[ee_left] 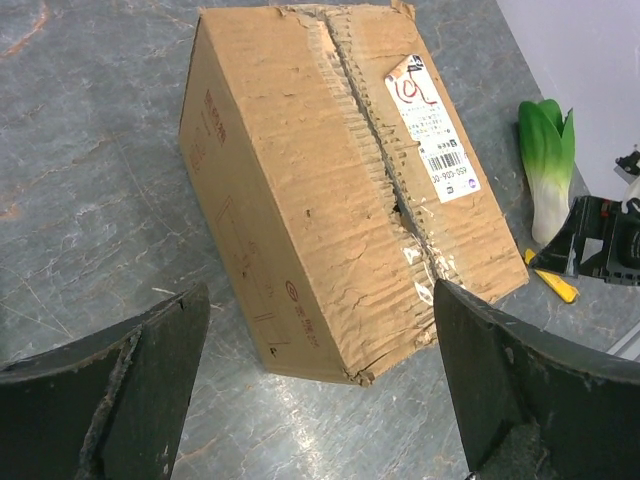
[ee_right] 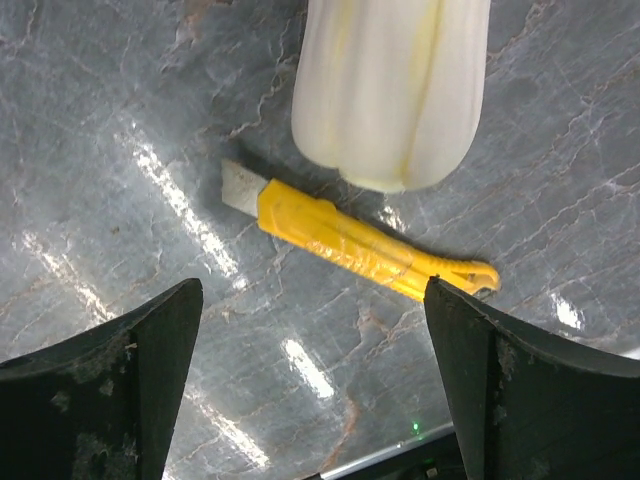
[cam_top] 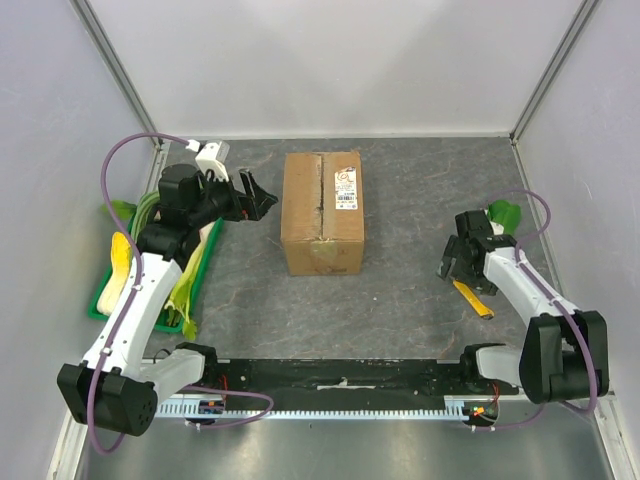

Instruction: Unpack the express box

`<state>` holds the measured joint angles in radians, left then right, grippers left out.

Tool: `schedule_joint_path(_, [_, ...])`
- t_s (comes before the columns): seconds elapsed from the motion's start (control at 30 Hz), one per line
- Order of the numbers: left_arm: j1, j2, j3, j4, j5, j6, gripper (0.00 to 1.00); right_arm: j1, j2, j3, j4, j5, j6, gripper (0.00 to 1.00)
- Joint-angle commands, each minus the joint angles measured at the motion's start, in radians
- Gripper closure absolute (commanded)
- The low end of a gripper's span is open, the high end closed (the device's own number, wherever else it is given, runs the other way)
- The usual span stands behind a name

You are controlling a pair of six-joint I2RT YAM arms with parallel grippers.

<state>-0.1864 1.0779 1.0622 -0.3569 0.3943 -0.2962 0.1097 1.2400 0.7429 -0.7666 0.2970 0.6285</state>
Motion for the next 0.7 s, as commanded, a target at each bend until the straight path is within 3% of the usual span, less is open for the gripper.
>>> schedule_joint_path(0.0, [0.002, -0.003, 0.007, 0.01, -0.008, 0.06, 0.03, -0.07, 0.038, 0.012, 0.075, -0.073, -0.055, 0.02])
schedule_joint_path(0.23, [0.002, 0.011, 0.019, 0.012, -0.009, 0.074, 0.03, -0.197, 0.061, -0.026, 0.145, -0.24, -0.07, 0.02])
schedule_joint_path(0.67, [0.001, 0.014, 0.005, 0.01, 0.0, 0.062, 0.03, -0.208, -0.085, -0.214, 0.194, -0.481, 0.157, 0.04])
